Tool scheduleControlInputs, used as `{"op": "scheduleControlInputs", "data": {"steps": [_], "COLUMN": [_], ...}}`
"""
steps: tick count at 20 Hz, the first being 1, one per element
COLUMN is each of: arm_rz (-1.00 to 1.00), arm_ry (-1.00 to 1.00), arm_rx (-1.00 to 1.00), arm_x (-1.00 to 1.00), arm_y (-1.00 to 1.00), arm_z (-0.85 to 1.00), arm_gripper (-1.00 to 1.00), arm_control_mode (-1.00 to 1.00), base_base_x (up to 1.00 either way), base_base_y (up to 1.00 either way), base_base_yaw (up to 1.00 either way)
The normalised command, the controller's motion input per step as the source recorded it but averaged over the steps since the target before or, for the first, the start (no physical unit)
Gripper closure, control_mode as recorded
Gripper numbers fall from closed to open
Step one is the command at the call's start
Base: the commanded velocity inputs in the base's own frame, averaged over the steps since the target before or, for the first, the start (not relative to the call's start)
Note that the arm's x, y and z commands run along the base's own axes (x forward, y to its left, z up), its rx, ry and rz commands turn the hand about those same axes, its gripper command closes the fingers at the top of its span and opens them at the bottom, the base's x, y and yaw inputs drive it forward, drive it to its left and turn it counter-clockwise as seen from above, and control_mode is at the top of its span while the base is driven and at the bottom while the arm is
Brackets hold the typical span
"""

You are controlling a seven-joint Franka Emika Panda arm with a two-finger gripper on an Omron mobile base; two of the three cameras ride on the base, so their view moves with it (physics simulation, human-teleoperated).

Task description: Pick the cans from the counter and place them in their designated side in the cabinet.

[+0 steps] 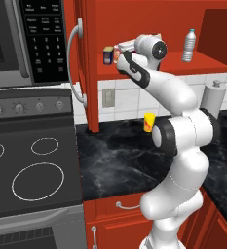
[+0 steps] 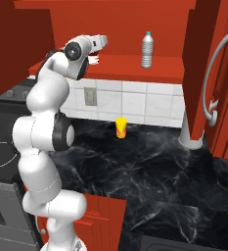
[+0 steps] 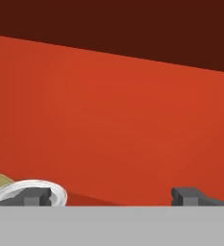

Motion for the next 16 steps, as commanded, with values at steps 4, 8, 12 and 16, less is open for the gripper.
{"op": "scheduleControlInputs", "data": {"steps": [4, 8, 12, 16], "arm_rz": [0.02, 0.0, 0.0, 0.01], "arm_ry": [-0.04, 0.07, 0.21, 0.18], "arm_rx": [0.0, 0.0, 0.0, 0.0], "arm_x": [-0.4, -0.51, -0.54, -0.66], "arm_y": [-0.06, -0.09, -0.09, -0.04], "arm_z": [0.02, 0.07, 0.13, 0.04], "arm_gripper": [-1.0, -1.0, -1.0, -1.0], "arm_control_mode": [-1.0, -1.0, -1.0, -1.0], "base_base_x": [0.0, 0.0, 0.0, 0.0], "base_base_y": [0.0, 0.0, 0.0, 0.0], "base_base_yaw": [0.0, 0.0, 0.0, 0.0]}}
